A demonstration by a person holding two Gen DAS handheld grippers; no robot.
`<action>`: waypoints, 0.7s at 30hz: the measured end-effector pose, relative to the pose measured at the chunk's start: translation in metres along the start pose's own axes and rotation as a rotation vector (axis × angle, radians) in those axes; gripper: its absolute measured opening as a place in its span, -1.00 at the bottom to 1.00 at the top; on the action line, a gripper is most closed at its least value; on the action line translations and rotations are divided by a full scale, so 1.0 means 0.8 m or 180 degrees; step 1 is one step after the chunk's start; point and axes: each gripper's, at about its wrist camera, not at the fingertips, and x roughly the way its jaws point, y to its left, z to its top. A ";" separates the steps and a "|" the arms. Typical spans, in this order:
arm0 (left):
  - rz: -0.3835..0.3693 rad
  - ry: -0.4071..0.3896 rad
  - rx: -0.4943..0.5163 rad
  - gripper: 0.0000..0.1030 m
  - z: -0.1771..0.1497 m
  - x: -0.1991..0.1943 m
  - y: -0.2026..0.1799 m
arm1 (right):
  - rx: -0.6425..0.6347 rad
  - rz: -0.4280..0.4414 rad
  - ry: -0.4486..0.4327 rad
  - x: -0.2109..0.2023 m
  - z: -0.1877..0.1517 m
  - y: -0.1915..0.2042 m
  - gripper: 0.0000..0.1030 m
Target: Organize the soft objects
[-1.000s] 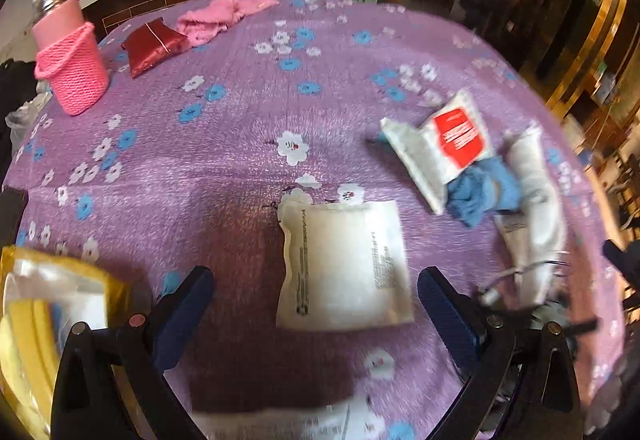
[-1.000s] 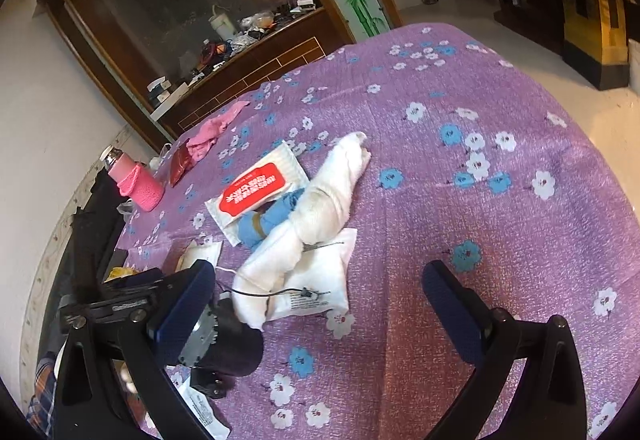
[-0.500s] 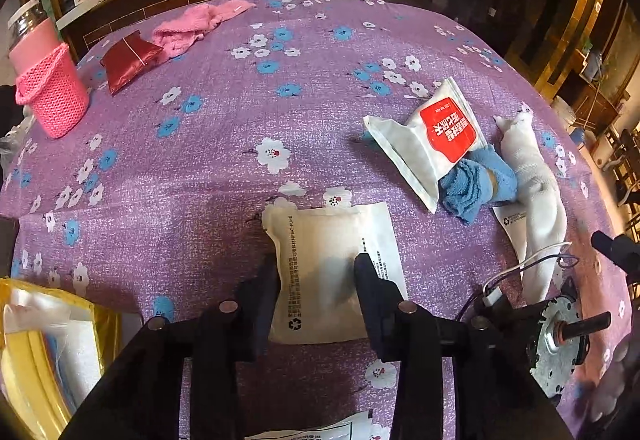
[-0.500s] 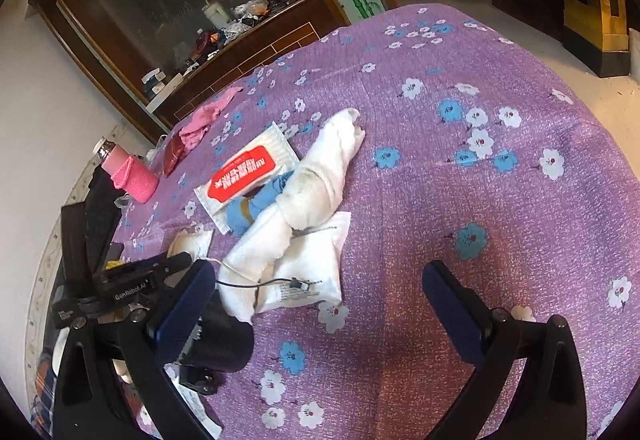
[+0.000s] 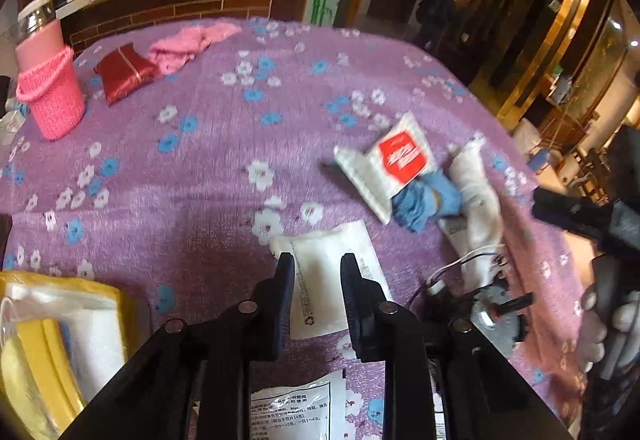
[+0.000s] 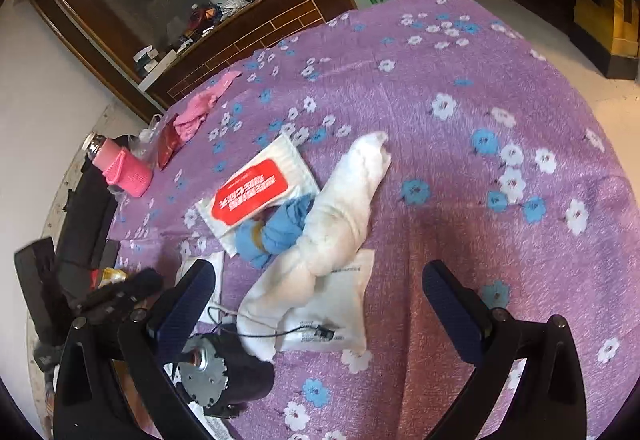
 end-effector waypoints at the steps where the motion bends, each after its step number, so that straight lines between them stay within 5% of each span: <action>1: -0.0035 -0.0017 0.0003 -0.16 0.003 -0.003 0.002 | -0.0013 0.0035 0.0001 0.001 -0.003 0.002 1.00; 3: -0.0046 -0.0070 -0.0041 0.11 0.010 -0.009 0.005 | -0.0043 0.0052 0.0012 0.007 -0.007 0.008 1.00; 10: 0.0009 -0.0088 0.0078 0.11 0.054 0.023 -0.005 | 0.0112 0.0052 -0.0043 0.053 0.003 0.011 0.84; 12: -0.0026 -0.0055 0.0125 0.13 0.064 0.037 -0.011 | 0.0137 0.0092 -0.0004 0.066 0.003 0.005 0.31; 13: -0.0059 -0.0028 0.0141 0.16 0.070 0.045 -0.014 | 0.0138 0.0090 0.0061 0.074 0.002 0.000 -0.31; 21: -0.0297 0.0178 0.0590 0.40 0.105 0.112 -0.055 | 0.0203 0.0104 0.0002 0.063 0.007 -0.027 -0.33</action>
